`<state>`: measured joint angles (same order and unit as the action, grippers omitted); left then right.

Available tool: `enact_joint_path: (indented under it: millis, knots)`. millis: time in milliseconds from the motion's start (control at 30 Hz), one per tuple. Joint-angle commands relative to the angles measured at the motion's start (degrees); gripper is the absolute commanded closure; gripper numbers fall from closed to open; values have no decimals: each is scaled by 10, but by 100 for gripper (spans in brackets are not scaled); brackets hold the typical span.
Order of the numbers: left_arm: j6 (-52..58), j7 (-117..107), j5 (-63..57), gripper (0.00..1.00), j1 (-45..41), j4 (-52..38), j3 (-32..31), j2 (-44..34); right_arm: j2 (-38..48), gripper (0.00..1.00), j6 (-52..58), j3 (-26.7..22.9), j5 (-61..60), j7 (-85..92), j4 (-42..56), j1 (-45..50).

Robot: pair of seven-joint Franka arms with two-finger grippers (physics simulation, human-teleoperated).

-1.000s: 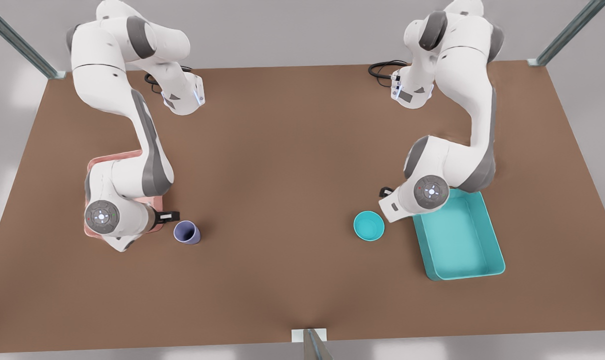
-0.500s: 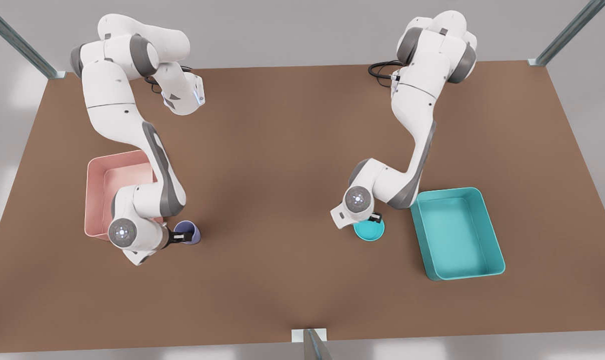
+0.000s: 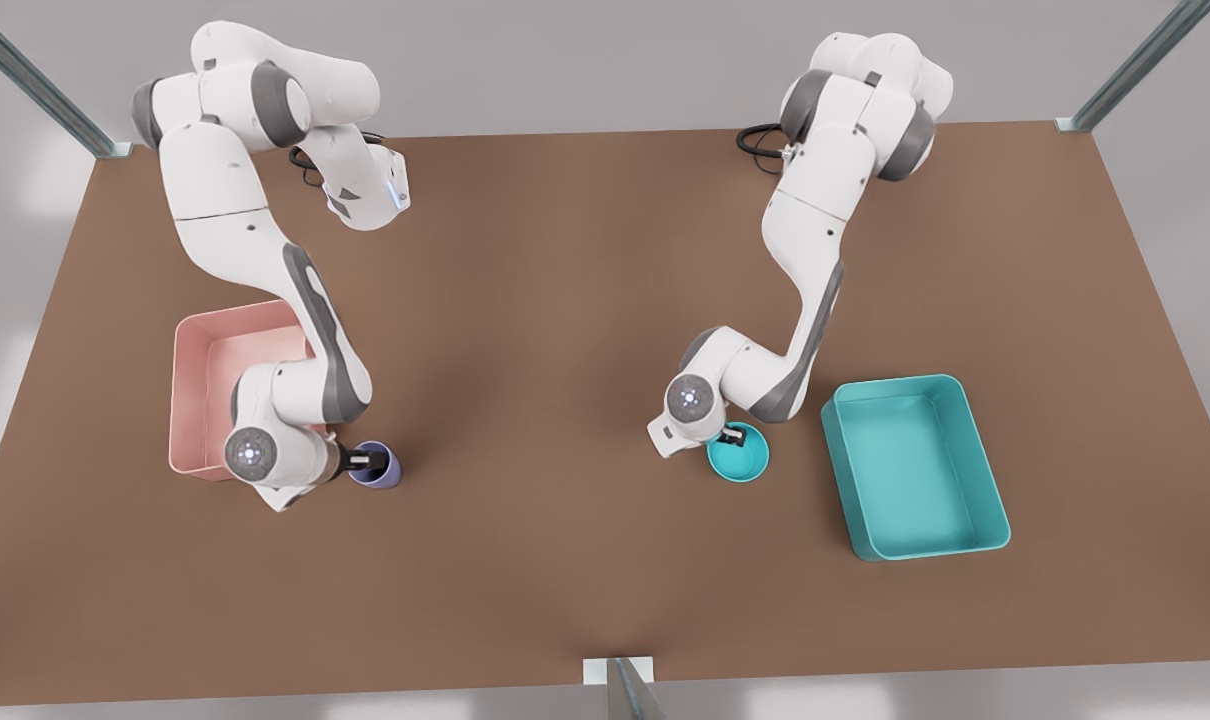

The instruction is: Put the bowls and cups in different boxes

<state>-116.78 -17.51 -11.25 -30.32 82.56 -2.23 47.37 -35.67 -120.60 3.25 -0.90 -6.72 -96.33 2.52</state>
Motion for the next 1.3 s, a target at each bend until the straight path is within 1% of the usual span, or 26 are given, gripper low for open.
enact_joint_path:
  millis: [0,33,67,133,167,267,333,367,400,467,500,567,633,667,700,733,767,867,933,1033,1067,1100,1133,1167,1233,1267]
  knots:
    - [-10,-52,-3,26,0,0,0,2,-7,1,-12,0,-2,-7,4,0]
    - [-9,-53,-3,46,0,0,1,2,-17,23,-13,0,-2,-7,9,0]
    - [-10,-73,-3,59,0,-1,1,2,-19,42,-13,0,-2,-7,10,-1]
    - [-6,-76,-3,74,-1,-2,1,2,-23,70,-10,0,-2,-7,20,-1]
    - [-5,-75,-3,79,0,-3,2,1,-20,79,-5,0,-2,-6,28,0]
    - [43,-71,-5,79,-4,-12,14,-7,-5,79,9,1,0,2,34,0]
    - [95,-70,-6,79,-9,-20,38,-20,8,79,29,2,-1,20,34,0]
    - [124,-64,-6,79,-9,-21,53,-41,19,79,39,1,-1,44,34,-3]
    - [155,-63,-6,79,-5,-22,72,-63,44,79,72,1,-1,79,35,-9]
    - [240,-62,-14,79,32,-28,76,-121,108,79,172,0,-2,190,35,-41]
    - [255,-61,-14,79,64,-29,75,-134,135,79,183,-4,-2,242,23,-55]
    - [251,56,-3,79,141,-32,73,-159,172,79,206,-6,18,344,11,-111]
    - [225,150,18,79,190,-32,75,-155,173,79,205,-7,40,407,11,-156]
    - [203,183,18,79,213,-32,75,-134,170,79,199,-8,46,424,11,-169]
    - [153,192,18,79,232,-31,75,-107,162,79,179,-8,56,433,11,-183]
    - [119,192,42,79,249,-31,75,-83,142,79,160,-8,56,435,10,-188]
    - [91,186,74,79,250,-30,75,-66,133,79,123,-8,56,434,-10,-189]
    - [31,166,79,79,244,-25,75,-42,106,79,72,-7,49,432,-25,-188]
    - [16,158,78,79,239,-15,75,-31,75,79,41,-6,39,431,-25,-188]
    - [11,161,77,79,242,-10,75,-18,60,79,39,-4,26,423,-22,-183]
    - [11,162,77,39,241,-10,75,-18,52,79,43,-3,12,414,-20,-182]
    - [16,172,75,0,241,-10,75,-23,48,35,44,-2,7,410,-19,-182]
    - [35,173,76,0,241,-10,75,-41,47,0,47,-2,7,412,-19,-182]
    - [88,173,76,0,241,-10,75,-75,45,0,48,-1,8,413,-18,-182]
    - [248,165,76,0,242,-9,75,-193,46,0,52,-1,7,415,-17,-182]
    - [301,165,75,0,240,-8,73,-247,48,0,69,0,4,415,-11,-182]
